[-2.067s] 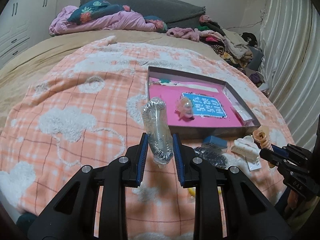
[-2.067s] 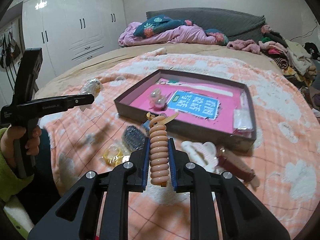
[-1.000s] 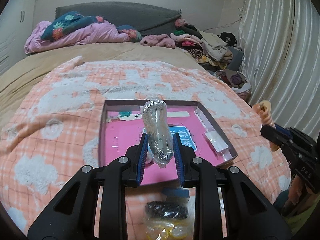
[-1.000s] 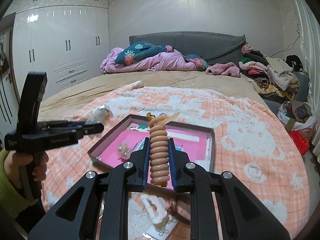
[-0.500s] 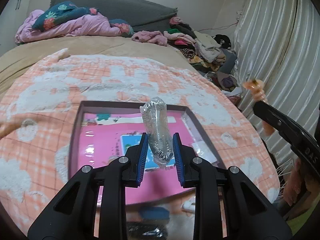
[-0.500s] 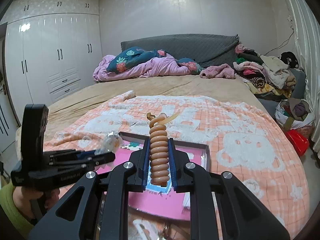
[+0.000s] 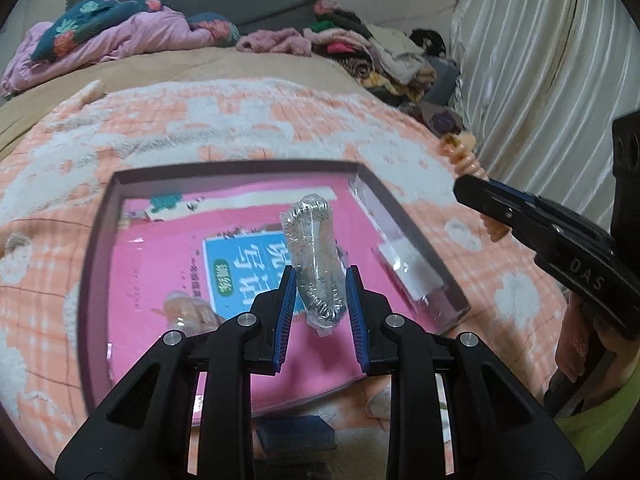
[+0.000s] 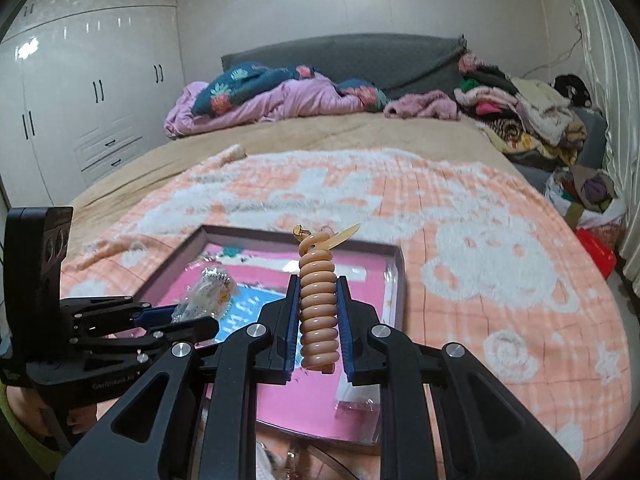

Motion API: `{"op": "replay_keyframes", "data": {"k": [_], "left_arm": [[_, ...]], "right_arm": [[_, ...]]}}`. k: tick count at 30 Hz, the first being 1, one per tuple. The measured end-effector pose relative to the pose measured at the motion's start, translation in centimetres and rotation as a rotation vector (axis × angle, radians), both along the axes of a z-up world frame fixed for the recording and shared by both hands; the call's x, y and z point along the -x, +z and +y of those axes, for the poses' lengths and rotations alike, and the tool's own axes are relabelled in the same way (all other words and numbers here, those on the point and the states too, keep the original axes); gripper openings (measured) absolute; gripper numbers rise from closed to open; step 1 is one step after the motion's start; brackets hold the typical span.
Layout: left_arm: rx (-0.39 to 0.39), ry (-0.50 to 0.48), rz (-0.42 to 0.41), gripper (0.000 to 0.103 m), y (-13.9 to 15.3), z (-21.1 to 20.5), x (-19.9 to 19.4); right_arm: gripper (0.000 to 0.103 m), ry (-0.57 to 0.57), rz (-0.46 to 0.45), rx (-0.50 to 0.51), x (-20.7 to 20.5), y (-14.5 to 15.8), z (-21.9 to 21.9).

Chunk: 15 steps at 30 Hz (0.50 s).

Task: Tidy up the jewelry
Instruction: 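Lift the tube bag over the pink box while the right tool carries the hair tie there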

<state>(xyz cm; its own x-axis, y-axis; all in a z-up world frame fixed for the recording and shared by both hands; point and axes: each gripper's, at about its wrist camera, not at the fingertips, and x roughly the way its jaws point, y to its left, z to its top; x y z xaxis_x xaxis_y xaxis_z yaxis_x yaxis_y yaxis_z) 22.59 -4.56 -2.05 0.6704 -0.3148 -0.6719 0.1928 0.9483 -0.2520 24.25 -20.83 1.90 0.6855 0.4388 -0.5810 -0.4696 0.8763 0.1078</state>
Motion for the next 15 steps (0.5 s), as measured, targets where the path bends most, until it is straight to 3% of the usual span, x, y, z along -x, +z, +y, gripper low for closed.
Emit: {"op": "replay_keyframes", "data": {"k": [15], "left_arm": [[-0.064, 0.007, 0.071, 0.018, -2.6, 0.0, -0.3]], "right_arm": [[0.017, -0.008, 0.115, 0.023, -1.7, -4.5, 0.1]]}}
